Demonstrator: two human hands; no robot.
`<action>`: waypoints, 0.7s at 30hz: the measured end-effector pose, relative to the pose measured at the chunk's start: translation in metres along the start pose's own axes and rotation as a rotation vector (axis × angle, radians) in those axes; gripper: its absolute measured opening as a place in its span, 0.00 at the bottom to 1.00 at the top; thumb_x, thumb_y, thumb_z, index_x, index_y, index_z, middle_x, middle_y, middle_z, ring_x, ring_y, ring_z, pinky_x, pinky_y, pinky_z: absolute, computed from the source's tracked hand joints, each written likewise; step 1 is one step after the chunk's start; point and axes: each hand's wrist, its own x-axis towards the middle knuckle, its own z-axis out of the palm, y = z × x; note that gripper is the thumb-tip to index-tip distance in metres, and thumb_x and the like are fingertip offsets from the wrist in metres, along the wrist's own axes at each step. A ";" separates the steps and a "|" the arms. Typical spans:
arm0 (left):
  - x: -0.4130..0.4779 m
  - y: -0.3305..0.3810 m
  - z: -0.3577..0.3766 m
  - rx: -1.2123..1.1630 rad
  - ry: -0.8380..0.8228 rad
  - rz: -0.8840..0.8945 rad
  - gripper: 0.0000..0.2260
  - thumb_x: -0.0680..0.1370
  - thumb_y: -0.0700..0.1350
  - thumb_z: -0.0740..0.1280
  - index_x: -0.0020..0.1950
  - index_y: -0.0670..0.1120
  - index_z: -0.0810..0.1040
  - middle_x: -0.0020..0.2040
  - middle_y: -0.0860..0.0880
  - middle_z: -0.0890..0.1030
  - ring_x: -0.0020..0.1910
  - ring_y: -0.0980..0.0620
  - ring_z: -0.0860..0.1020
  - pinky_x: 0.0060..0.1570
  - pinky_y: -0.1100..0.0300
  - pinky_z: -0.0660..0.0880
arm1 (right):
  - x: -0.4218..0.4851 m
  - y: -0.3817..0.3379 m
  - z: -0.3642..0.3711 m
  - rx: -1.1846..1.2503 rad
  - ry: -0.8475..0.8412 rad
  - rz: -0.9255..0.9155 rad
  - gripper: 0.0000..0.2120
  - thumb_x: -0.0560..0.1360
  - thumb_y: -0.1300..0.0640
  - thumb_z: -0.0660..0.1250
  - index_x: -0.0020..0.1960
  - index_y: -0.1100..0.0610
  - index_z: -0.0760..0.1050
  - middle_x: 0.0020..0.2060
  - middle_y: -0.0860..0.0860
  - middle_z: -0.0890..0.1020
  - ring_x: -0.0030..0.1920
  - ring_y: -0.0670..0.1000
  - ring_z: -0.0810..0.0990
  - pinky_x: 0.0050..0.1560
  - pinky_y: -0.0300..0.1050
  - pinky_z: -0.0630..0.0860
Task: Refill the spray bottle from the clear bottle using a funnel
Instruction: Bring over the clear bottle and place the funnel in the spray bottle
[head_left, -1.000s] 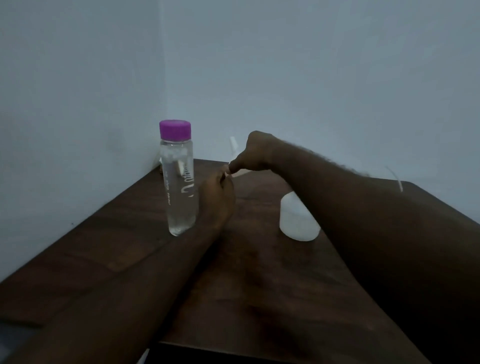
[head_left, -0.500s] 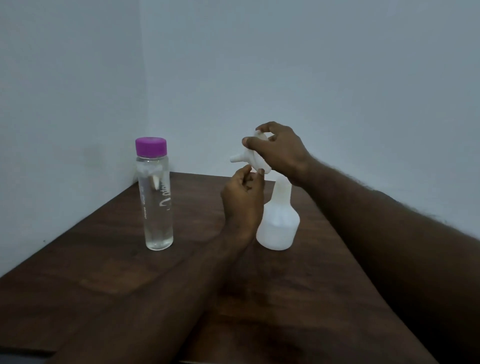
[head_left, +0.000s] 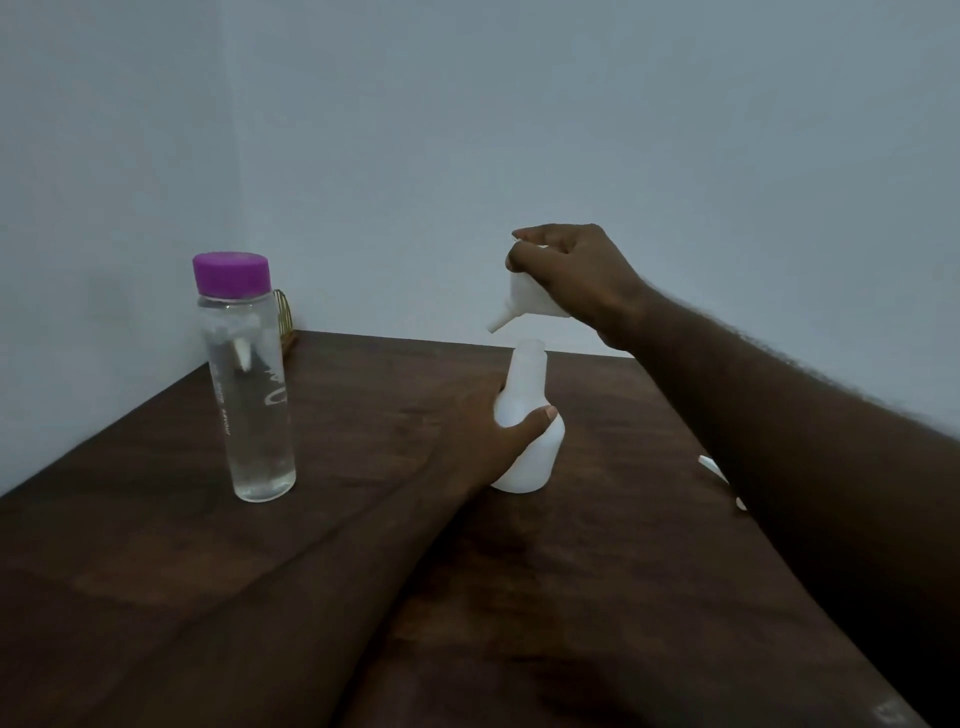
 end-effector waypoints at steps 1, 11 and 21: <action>0.000 -0.002 -0.001 -0.005 0.017 -0.002 0.32 0.75 0.62 0.65 0.74 0.50 0.62 0.72 0.49 0.69 0.67 0.50 0.70 0.67 0.57 0.65 | 0.000 0.000 0.000 0.001 -0.004 -0.002 0.18 0.65 0.46 0.68 0.52 0.50 0.83 0.56 0.39 0.81 0.55 0.44 0.80 0.58 0.49 0.79; -0.002 -0.017 -0.008 -0.027 0.135 -0.006 0.30 0.73 0.62 0.69 0.69 0.49 0.68 0.66 0.49 0.74 0.60 0.51 0.74 0.56 0.60 0.68 | -0.001 -0.004 -0.003 0.000 -0.041 -0.079 0.07 0.68 0.47 0.66 0.33 0.47 0.80 0.50 0.42 0.84 0.53 0.46 0.82 0.51 0.44 0.79; -0.004 -0.013 -0.012 -0.014 0.083 -0.031 0.31 0.74 0.62 0.67 0.73 0.49 0.64 0.70 0.49 0.71 0.65 0.50 0.72 0.62 0.58 0.69 | -0.006 -0.014 0.000 -0.125 -0.050 -0.131 0.10 0.71 0.49 0.66 0.42 0.53 0.83 0.54 0.45 0.84 0.54 0.46 0.81 0.51 0.44 0.79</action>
